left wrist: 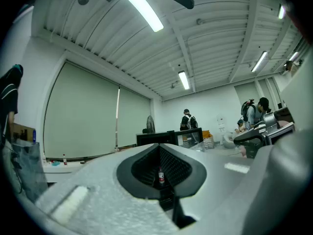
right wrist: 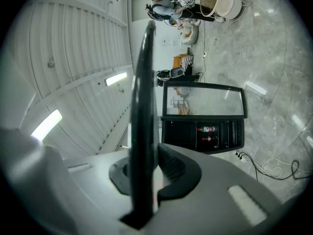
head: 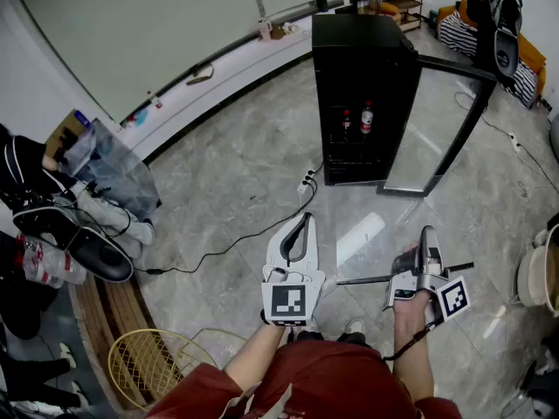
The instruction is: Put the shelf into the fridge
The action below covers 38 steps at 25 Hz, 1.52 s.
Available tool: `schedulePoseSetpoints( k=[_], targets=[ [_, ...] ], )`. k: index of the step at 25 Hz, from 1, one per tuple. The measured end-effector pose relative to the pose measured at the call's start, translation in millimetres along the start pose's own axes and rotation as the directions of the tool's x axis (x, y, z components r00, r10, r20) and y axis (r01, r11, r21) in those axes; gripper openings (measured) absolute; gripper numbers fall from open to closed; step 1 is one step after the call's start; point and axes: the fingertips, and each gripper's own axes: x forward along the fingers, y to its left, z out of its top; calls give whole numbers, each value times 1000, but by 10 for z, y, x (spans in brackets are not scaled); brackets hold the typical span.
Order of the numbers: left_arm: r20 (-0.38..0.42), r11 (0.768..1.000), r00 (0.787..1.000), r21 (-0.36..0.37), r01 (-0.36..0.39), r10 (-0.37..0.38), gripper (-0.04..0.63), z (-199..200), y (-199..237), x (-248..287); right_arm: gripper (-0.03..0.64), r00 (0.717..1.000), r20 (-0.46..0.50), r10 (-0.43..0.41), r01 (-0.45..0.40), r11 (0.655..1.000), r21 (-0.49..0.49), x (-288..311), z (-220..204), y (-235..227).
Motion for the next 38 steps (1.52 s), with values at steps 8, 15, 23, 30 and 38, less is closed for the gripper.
schedulePoseSetpoints(
  k=[8, 15, 23, 30, 38],
  targets=[
    [-9, 999, 1000, -27, -18, 17, 0, -52, 281, -114, 11, 1000, -6, -9, 9, 1000, -4, 4, -261, 16],
    [-11, 1000, 1000, -27, -7, 7, 0, -192, 391, -161, 11, 1000, 4, -16, 16, 1000, 2, -11, -387, -95],
    [-17, 999, 1000, -38, 25, -26, 0, -262, 835, -194, 11, 999, 23, -35, 34, 999, 30, 82, -807, -139],
    [-70, 999, 998, -47, 7, -11, 0, -485, 1060, -165, 12, 999, 20, -44, 44, 999, 31, 250, -915, -246],
    [-97, 1000, 995, -27, -14, 11, 0, -735, 1071, 526, 12, 997, 7, -77, 76, 995, 62, 893, -819, -586]
  ],
)
